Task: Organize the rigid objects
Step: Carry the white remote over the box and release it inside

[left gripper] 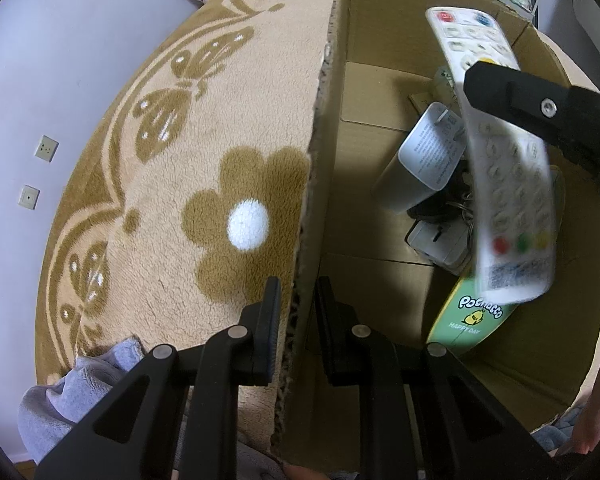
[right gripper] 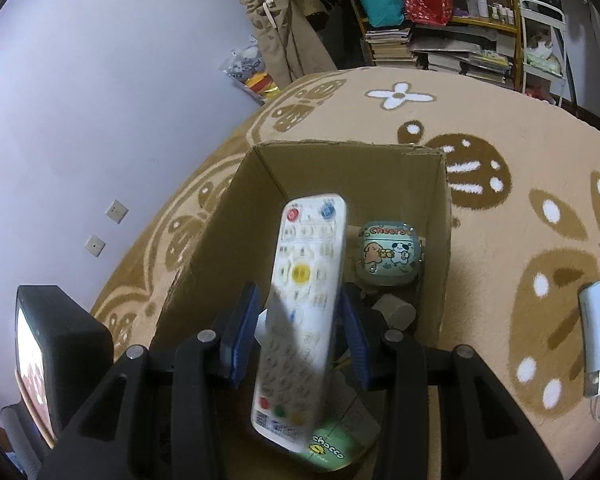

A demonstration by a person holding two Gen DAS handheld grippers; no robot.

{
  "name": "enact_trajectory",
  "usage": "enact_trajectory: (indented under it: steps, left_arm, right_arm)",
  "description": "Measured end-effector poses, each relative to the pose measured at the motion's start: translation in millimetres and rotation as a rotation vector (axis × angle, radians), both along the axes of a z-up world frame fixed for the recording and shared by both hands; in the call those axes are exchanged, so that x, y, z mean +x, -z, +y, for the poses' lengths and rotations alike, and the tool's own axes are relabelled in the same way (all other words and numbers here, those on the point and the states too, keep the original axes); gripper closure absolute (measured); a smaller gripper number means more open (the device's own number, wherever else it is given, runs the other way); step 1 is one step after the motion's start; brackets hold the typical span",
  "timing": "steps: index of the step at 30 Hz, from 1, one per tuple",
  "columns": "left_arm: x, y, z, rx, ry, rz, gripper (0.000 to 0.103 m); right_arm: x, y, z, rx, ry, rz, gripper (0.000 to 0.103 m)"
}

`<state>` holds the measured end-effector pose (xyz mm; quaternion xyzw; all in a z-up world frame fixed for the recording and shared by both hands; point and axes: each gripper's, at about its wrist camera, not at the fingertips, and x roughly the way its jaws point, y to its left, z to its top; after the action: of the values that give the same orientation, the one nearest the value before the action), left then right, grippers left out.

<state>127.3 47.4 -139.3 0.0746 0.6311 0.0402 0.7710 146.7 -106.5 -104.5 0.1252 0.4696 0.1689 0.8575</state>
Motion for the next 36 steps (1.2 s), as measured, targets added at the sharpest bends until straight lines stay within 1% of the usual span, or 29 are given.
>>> enact_trajectory:
  steps: [9, 11, 13, 17, 18, 21, 23, 24, 29, 32, 36]
  left_arm:
    - [0.7, -3.5, 0.5, 0.0, -0.002, -0.003, 0.085]
    - [0.5, -3.3, 0.8, 0.001, -0.002, -0.003, 0.085]
    - [0.5, -3.1, 0.8, 0.001, -0.002, -0.003, 0.085]
    - [0.7, -3.6, 1.1, -0.003, -0.005, -0.003, 0.085]
    - [0.8, -3.8, 1.6, -0.008, -0.007, -0.003, 0.085]
    - [0.3, -4.0, 2.5, -0.012, -0.008, -0.005, 0.085]
    - [0.0, -3.5, 2.8, -0.011, -0.007, -0.005, 0.084]
    - [0.0, -3.3, 3.3, -0.012, -0.008, -0.005, 0.084]
    - [-0.7, -2.8, 3.2, -0.005, -0.003, -0.006, 0.084]
    - [-0.7, -2.8, 3.5, -0.006, -0.005, -0.006, 0.084]
    - [-0.8, -3.3, 3.2, -0.008, -0.005, -0.005, 0.085]
  right_arm:
    - [0.1, 0.0, -3.8, -0.006, 0.002, -0.003, 0.058]
    - [0.2, -0.6, -4.3, -0.007, 0.006, -0.005, 0.053]
    - [-0.8, -2.0, -4.5, -0.001, 0.002, -0.011, 0.044]
    - [-1.6, -5.5, -3.6, -0.022, 0.003, -0.014, 0.035]
    - [-2.0, -6.2, -4.1, -0.027, 0.008, -0.012, 0.031]
    - [-3.8, -10.6, -5.9, -0.031, 0.008, -0.013, 0.029]
    - [-5.5, -13.1, -5.6, -0.046, 0.01, -0.019, 0.026]
    - [-6.6, -14.9, -6.4, -0.068, 0.021, -0.025, 0.02]
    - [-11.0, -22.0, -11.5, -0.064, 0.015, -0.046, 0.017]
    - [-13.6, -27.0, -12.5, -0.084, 0.016, -0.066, 0.012]
    - [-15.4, -34.7, -18.9, -0.09, 0.035, -0.089, 0.011]
